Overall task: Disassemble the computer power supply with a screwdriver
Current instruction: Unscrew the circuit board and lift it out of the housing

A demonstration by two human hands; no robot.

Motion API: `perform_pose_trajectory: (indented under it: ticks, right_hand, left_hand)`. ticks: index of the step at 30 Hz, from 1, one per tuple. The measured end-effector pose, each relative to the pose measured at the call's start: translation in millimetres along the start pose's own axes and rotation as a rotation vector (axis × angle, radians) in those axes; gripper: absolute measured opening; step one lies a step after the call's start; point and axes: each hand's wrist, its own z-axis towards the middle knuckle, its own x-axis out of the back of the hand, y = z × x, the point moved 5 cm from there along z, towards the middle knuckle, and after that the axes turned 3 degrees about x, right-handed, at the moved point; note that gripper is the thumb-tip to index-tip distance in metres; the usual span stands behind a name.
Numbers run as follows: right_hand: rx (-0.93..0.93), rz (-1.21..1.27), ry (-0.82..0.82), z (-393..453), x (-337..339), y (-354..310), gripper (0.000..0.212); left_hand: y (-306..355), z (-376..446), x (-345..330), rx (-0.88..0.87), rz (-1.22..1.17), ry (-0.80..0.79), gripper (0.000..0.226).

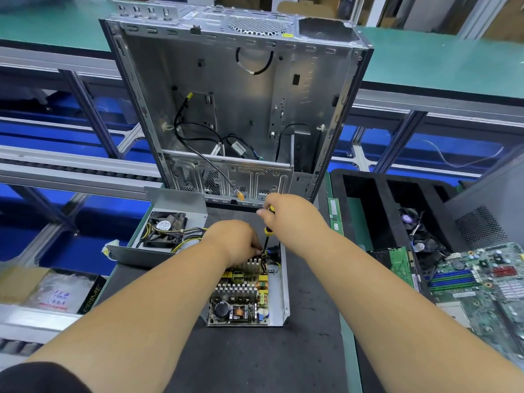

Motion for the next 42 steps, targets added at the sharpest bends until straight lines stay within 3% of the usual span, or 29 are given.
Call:
perform_pose_trajectory:
  ticks: [3,7,12,18,22,25,28,33,37,39,42]
  right_hand:
    - [-0.010,0.070,0.046,-2.5,1.8,2.2,0.014]
    - [-0.053,0.076,0.018,-5.1,1.4,3.1,0.012]
    - [-0.127,-0.133,0.026,-5.8,5.3,2.6,0.037]
    - [-0.187,0.018,0.028,-4.6,3.6,-5.1,0.016]
    - [-0.209,0.077,0.017,-7.9,1.4,-8.3,0.022]
    - [-0.199,-0.036,0.031,-10.0,4.3,-7.9,0.021]
    - [-0.226,-0.152,0.017,-9.7,7.3,-5.2,0.038]
    - [-0.192,0.042,0.009,-10.1,5.0,-6.4,0.014]
    - [-0.187,0.088,-0.003,-13.3,4.2,-5.7,0.022]
    - [-0.178,0.008,0.006,-13.5,4.8,-4.4,0.018]
    - [-0.166,-0.204,0.001,-10.2,9.0,-3.0,0.036]
  left_hand:
    - [0.3,0.2,0.2,-0.015,0.008,0.009,0.025]
    - [-0.5,0.8,-0.2,-0.036,-0.009,0.011,0.025]
    - [-2.0,0.2,-0.4,-0.067,-0.041,0.001,0.025]
    - [-5.6,2.9,-2.2,-0.023,-0.112,-0.001,0.029]
    - [-5.5,8.5,-2.0,0.003,-0.107,-0.046,0.021]
    - [-2.7,13.6,2.3,-0.005,-0.110,-0.101,0.016]
    - [-0.8,17.9,5.5,-0.032,-0.135,-0.170,0.015]
    - [1.3,25.2,9.8,-0.068,-0.104,-0.307,0.031]
    - [0.6,32.1,11.2,-0.032,-0.086,-0.213,0.026]
    - [-0.1,34.6,9.7,0.000,-0.104,-0.191,0.029]
    - [0.5,38.7,8.1,0.011,-0.181,-0.205,0.029]
